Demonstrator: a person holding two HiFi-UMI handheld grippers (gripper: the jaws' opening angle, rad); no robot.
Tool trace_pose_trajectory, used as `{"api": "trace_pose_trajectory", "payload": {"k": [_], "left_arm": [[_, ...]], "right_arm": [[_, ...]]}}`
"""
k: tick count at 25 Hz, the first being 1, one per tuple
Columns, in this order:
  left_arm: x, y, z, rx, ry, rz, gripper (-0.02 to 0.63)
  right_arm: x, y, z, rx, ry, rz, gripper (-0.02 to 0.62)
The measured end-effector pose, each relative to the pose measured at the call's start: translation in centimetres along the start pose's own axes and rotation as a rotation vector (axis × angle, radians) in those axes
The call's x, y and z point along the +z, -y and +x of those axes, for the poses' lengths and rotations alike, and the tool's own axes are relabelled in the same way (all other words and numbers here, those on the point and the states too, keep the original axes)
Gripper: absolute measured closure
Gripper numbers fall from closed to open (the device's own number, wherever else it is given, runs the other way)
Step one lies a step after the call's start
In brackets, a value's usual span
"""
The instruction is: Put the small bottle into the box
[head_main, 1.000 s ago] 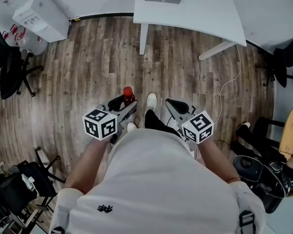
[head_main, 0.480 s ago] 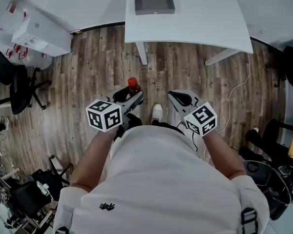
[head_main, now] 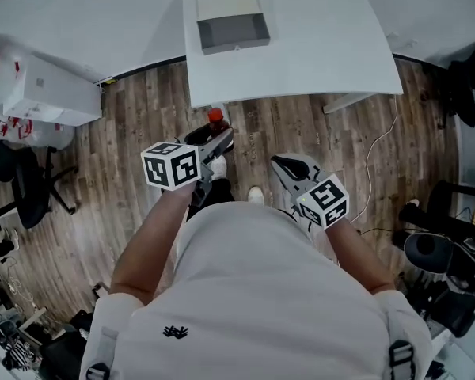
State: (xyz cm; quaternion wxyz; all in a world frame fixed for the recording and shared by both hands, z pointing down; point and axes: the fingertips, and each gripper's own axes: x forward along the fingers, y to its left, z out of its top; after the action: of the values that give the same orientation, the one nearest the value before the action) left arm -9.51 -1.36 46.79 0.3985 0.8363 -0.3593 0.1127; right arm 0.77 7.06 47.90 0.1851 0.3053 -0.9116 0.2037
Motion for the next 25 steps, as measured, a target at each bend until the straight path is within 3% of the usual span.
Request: {"api": "trace_pose_trajectory", "payload": {"k": [13, 18, 25], "left_arm": [[9.6, -6.0, 10.6, -0.1, -0.123, -0.021, 0.388], [12.4, -7.3, 14.5, -0.062, -0.11, -0.068, 0.388], [14.6, -11.0, 19.7, 0.072, -0.125, -0.113, 0.388]], "right_arm": [[4.9, 6.1, 3.6, -0.242, 0.054, 0.151, 0.533], [5.3, 8.9, 3.1, -0.237, 0.046, 0.143, 0.531], [8.0, 16.1, 1.6, -0.195, 0.082, 0.09, 0.531]]}}
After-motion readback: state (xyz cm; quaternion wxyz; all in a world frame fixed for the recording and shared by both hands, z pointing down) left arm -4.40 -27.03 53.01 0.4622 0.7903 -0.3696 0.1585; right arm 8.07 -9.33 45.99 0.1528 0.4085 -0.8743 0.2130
